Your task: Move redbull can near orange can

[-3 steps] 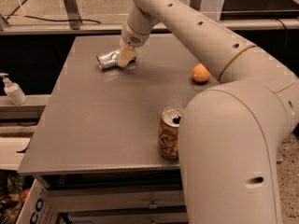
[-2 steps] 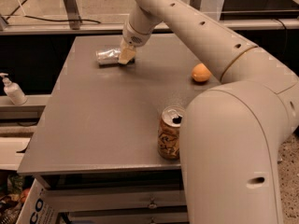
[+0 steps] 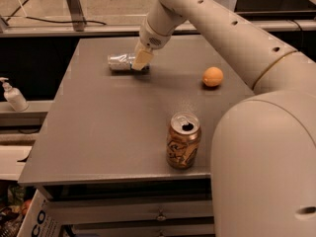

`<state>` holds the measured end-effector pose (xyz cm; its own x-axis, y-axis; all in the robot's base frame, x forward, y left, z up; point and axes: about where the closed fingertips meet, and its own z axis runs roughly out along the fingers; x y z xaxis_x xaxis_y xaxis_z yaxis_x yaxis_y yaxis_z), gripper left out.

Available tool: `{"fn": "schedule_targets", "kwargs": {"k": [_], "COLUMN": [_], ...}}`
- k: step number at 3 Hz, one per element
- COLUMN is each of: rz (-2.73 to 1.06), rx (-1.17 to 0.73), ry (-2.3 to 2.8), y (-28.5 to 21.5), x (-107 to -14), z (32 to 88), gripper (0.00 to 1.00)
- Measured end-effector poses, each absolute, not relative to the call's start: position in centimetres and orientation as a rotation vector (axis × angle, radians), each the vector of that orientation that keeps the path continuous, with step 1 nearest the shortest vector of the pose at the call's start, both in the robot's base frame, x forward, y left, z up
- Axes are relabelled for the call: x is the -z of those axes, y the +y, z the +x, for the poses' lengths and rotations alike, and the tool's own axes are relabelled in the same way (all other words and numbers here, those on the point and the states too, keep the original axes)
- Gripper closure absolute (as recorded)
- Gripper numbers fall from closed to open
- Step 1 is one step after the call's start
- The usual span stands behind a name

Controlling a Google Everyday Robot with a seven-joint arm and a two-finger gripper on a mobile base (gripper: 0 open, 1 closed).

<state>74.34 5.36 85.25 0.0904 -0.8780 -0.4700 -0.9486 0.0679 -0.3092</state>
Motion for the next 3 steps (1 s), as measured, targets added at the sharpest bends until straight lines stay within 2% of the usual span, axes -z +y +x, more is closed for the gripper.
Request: {"fn": "schedule_targets", "kwargs": {"k": [3], "rz": [-1.825], "rx": [-0.237], "ry": [1.757], "y": [-1.9], "x": [-88.1], "z": [65.8], "gripper": [1.00]}}
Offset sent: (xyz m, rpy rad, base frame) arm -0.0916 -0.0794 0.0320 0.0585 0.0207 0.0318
